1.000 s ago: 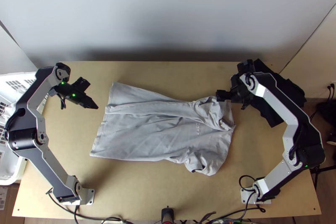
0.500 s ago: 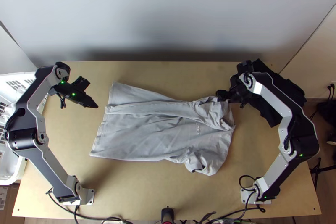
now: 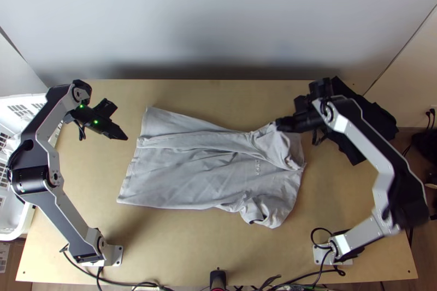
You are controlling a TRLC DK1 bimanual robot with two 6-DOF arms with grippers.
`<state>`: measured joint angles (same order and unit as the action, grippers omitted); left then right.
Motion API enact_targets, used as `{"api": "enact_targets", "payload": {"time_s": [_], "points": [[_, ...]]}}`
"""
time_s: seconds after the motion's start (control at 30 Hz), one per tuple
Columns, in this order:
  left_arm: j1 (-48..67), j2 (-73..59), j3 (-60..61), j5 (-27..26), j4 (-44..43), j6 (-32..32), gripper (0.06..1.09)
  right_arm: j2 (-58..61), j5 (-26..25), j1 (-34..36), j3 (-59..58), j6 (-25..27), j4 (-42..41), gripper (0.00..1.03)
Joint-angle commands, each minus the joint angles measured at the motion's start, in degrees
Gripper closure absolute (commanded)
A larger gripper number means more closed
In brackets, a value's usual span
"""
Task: Fold the t-shirt
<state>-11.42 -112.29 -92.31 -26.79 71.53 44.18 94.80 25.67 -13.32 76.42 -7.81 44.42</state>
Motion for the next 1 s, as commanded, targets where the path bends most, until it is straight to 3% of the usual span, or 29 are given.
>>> {"api": "enact_targets", "payload": {"time_s": [0.0, 0.17, 0.37, 0.43, 0.5, 0.53, 0.6, 0.73, 0.97], "points": [[0.0, -0.2, -0.1, 0.1, 0.0, 0.0, 1.04, -15.3, 4.2, -12.4, -10.3, 4.8, -1.0, 1.00], [0.3, -0.7, -0.1, 0.0, 0.0, 0.0, 1.04, -21.3, -1.6, -25.1, -17.3, 9.0, -1.0, 1.00], [0.0, -0.5, -0.5, 0.1, 0.5, 0.1, 1.04, -21.2, -1.0, -32.6, -22.8, 11.9, 5.7, 1.00], [-0.4, -0.5, -0.5, 0.1, 0.6, 0.1, 1.04, -20.2, 1.4, -32.6, -23.4, 11.7, 6.5, 0.99], [-0.6, -0.4, -0.5, 0.1, 1.0, 0.2, 1.05, -19.4, 2.7, -32.6, -24.2, 11.3, 7.2, 0.82], [-0.8, -0.2, -0.5, 0.1, 1.2, 0.3, 1.04, -18.5, 3.5, -32.6, -24.2, 11.4, 8.0, 0.63], [-1.1, -0.1, -0.5, 0.1, 1.5, 0.5, 1.04, -16.1, 4.1, -32.6, -23.1, 11.9, 11.0, 0.03], [-1.2, 0.1, -0.5, 0.1, 2.0, 0.7, 1.04, -13.9, 4.6, -30.5, -18.1, 13.3, 14.1, 0.04], [-0.1, 0.8, -1.1, 0.0, 8.2, 2.7, 1.04, -13.9, 4.4, -26.5, -13.2, 9.0, 13.0, 0.04]]}}
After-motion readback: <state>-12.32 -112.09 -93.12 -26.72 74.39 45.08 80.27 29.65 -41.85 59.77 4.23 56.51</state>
